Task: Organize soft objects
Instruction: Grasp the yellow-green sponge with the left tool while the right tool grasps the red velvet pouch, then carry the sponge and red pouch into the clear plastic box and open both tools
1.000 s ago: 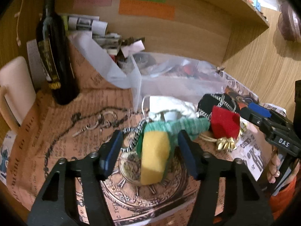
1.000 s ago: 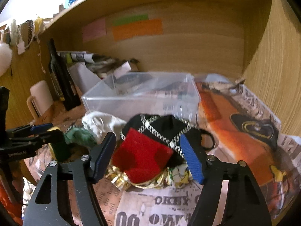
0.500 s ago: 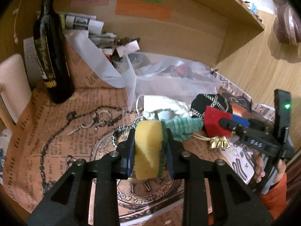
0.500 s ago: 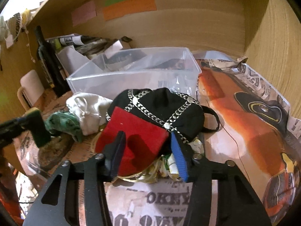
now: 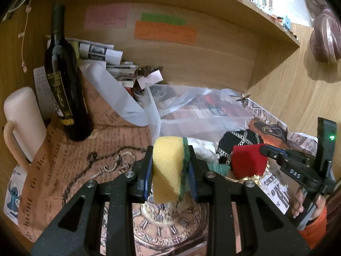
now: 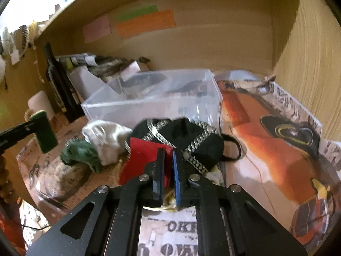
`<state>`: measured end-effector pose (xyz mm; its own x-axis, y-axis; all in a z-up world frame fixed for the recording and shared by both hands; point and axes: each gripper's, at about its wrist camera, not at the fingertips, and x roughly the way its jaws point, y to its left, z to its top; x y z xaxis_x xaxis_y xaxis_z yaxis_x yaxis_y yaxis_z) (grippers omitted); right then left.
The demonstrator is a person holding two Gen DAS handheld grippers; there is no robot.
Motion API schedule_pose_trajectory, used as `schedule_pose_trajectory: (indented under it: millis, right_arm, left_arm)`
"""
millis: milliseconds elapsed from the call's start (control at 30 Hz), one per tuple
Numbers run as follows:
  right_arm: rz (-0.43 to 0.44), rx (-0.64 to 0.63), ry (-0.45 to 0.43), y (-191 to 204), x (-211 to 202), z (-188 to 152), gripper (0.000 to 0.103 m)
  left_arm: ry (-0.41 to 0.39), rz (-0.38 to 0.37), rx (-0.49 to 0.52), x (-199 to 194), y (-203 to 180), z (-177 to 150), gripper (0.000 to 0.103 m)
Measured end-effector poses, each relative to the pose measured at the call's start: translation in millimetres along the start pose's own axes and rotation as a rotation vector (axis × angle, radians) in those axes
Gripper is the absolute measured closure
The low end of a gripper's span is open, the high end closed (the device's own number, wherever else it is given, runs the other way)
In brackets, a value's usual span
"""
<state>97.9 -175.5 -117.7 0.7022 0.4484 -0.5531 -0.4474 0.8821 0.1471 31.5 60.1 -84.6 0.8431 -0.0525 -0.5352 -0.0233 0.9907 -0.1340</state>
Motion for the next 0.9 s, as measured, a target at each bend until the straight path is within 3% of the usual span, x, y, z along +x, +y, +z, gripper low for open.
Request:
schedule_pose_trajectory:
  millis: [600, 900]
  right_arm:
    - [-0.02, -0.078, -0.215, 14, -25, 69, 0.097]
    - [-0.051, -0.095, -0.298, 9, -17, 110, 0.097]
  left_arm:
    - [-0.068, -0.017, 0.084, 24, -18, 61, 0.075]
    - [-0.032, -0.008, 0.081, 63, -15, 94, 0.074]
